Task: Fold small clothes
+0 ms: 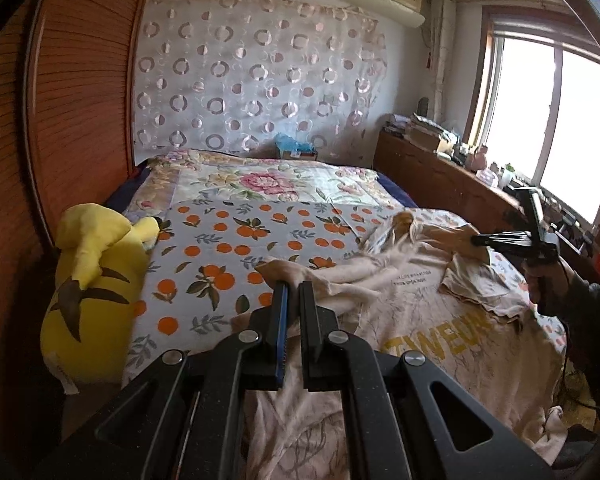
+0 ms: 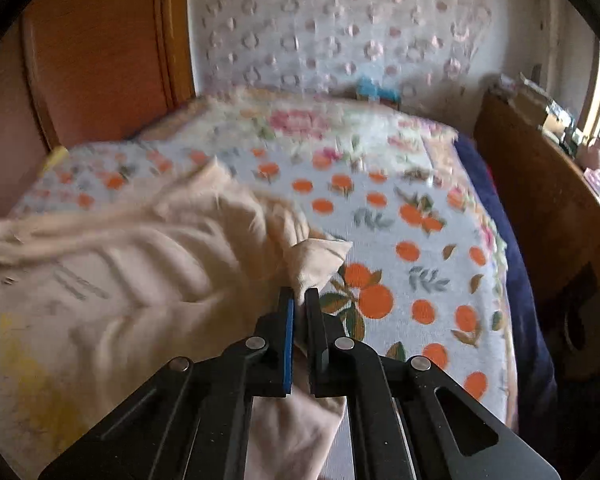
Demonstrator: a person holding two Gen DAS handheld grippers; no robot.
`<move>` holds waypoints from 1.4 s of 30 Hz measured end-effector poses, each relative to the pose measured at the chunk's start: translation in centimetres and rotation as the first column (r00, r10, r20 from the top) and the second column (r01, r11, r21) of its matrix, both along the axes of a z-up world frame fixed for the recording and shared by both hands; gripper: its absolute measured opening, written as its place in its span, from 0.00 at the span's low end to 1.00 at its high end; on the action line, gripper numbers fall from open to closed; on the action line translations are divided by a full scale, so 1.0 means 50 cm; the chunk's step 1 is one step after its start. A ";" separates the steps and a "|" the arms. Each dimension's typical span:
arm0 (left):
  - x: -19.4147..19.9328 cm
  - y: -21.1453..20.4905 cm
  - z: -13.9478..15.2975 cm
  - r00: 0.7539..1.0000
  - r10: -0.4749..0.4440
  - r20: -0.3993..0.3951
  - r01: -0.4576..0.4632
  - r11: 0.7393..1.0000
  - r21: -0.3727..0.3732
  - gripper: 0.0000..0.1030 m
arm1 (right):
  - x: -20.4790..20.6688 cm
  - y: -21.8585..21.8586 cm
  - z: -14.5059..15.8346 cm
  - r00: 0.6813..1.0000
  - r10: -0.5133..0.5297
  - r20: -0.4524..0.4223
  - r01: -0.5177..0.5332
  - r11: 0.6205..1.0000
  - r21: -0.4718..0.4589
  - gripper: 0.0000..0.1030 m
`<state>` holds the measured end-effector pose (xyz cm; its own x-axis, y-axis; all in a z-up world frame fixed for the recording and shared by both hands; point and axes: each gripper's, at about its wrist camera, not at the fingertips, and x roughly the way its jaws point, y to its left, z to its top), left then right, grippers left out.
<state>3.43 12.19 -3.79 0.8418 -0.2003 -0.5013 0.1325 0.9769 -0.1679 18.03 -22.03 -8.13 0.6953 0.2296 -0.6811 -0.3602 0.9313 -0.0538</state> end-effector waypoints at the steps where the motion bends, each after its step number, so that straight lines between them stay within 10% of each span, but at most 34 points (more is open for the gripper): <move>1: -0.008 0.005 0.003 1.000 0.005 0.006 -0.005 1.000 -0.004 0.06 | -0.021 -0.009 0.016 1.000 -0.001 0.030 0.000 1.000 0.015 0.05; 11: -0.095 0.054 0.018 0.998 0.054 0.040 -0.053 0.998 -0.031 0.06 | -0.255 -0.130 0.105 0.983 0.044 0.181 -0.064 0.993 0.104 0.04; 23: -0.174 0.046 0.027 0.999 0.052 0.007 -0.052 0.998 0.018 0.06 | -0.391 -0.228 0.116 0.992 0.043 0.121 -0.063 0.985 0.159 0.04; 31: -0.160 0.024 -0.031 0.995 0.040 -0.086 -0.034 0.997 0.068 0.09 | -0.391 -0.219 0.020 0.998 0.045 -0.042 -0.039 0.992 0.121 0.05; 35: -0.147 0.030 -0.037 0.994 0.055 -0.097 -0.048 0.996 0.074 0.39 | -0.373 -0.217 0.012 0.997 0.036 -0.066 -0.029 0.995 0.099 0.05; 42: -0.097 0.031 -0.035 0.994 0.048 -0.094 -0.039 0.995 0.095 0.60 | -0.352 -0.212 0.063 1.000 0.001 0.000 -0.001 0.998 0.065 0.28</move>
